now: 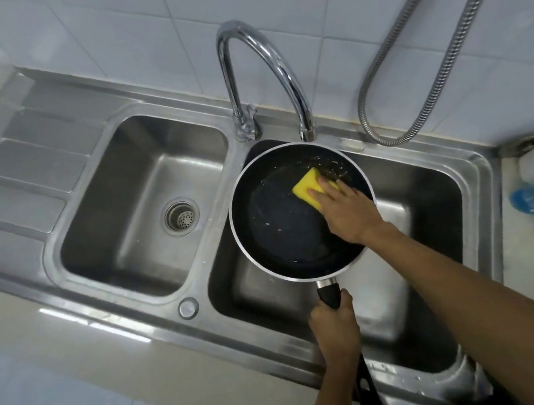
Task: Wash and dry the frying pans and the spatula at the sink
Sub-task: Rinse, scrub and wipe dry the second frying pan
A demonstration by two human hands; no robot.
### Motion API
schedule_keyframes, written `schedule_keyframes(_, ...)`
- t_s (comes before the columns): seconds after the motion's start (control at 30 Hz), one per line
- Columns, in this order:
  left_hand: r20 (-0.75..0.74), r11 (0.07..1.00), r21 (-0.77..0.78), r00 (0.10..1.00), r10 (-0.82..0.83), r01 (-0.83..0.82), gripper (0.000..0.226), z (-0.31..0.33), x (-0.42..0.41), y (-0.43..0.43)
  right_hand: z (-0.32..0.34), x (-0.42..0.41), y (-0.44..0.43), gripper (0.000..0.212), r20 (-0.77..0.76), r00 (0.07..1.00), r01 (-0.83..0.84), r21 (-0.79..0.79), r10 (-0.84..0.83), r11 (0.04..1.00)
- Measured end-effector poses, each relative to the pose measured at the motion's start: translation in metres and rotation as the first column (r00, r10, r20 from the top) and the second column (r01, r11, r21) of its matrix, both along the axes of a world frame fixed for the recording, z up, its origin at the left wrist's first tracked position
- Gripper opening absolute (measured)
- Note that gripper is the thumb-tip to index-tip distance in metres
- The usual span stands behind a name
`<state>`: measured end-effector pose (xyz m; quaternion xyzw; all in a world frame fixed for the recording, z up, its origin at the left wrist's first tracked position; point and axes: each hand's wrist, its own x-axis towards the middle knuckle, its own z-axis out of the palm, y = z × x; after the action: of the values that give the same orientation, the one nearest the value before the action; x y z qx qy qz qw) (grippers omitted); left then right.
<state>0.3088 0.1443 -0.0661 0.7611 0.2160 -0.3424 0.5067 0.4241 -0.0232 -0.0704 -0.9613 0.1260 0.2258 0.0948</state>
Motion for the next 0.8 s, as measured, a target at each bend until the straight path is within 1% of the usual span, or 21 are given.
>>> schedule_keyframes(0.1, 0.018, 1.0, 0.006, 1.0, -0.015, 0.014, 0.026, 0.003, 0.0, 0.0, -0.006, -0.043, 0.007, 0.066, 0.033, 0.999, -0.019, -0.002, 0.019, 1.0)
schedule_keyframes(0.17, 0.041, 0.999, 0.011, 0.998, -0.041, 0.04, 0.026, 0.004, 0.001, 0.001, -0.006, -0.063, 0.028, 0.062, 0.049, 0.998, -0.037, 0.045, 0.035, 0.998)
schedule_keyframes(0.23, 0.052, 0.996, 0.028, 0.995, -0.089, 0.088, 0.032, 0.005, 0.001, 0.002, -0.002, -0.068, 0.057, 0.059, 0.079, 0.995, -0.062, 0.108, 0.053, 0.992)
schedule_keyframes(0.3, 0.033, 0.992, 0.05, 0.992, -0.119, 0.117, 0.04, 0.004, 0.001, 0.003, 0.002, -0.049, 0.084, 0.06, 0.079, 0.993, -0.103, 0.145, 0.092, 0.984)
schedule_keyframes(0.33, 0.011, 0.993, 0.043, 0.994, -0.113, 0.112, 0.039, 0.002, 0.0, 0.004, 0.003, -0.034, 0.092, 0.06, 0.068, 0.992, -0.111, 0.148, 0.102, 0.983)
schedule_keyframes(0.4, -0.014, 0.997, 0.016, 0.997, -0.078, 0.078, 0.03, 0.002, 0.0, 0.003, 0.005, 0.006, 0.097, 0.062, 0.059, 0.994, -0.101, 0.148, 0.093, 0.984)
schedule_keyframes(0.43, -0.017, 0.999, -0.004, 0.999, -0.048, 0.048, 0.026, 0.003, 0.0, 0.002, 0.005, 0.026, 0.093, 0.064, 0.046, 0.995, -0.091, 0.143, 0.085, 0.986)
schedule_keyframes(0.5, -0.014, 1.0, -0.021, 1.0, -0.009, 0.009, 0.026, 0.006, -0.001, 0.001, 0.004, 0.057, 0.075, 0.067, 0.014, 0.998, -0.06, 0.12, 0.058, 0.991)
schedule_keyframes(0.6, 0.008, 1.0, 0.025, 1.0, -0.004, 0.004, 0.028, 0.007, 0.0, 0.0, 0.003, 0.068, 0.034, 0.068, -0.012, 1.0, -0.019, 0.065, 0.019, 0.998)
schedule_keyframes(0.7, -0.001, 1.0, 0.026, 1.0, -0.006, 0.006, 0.024, 0.011, 0.001, 0.0, -0.001, 0.043, -0.001, 0.069, -0.009, 1.0, 0.01, -0.014, -0.01, 1.0)
schedule_keyframes(0.8, 0.003, 0.999, 0.036, 1.0, -0.007, 0.007, 0.03, 0.017, 0.002, -0.001, 0.004, -0.005, -0.002, 0.066, 0.007, 1.0, 0.021, -0.053, -0.021, 0.998)
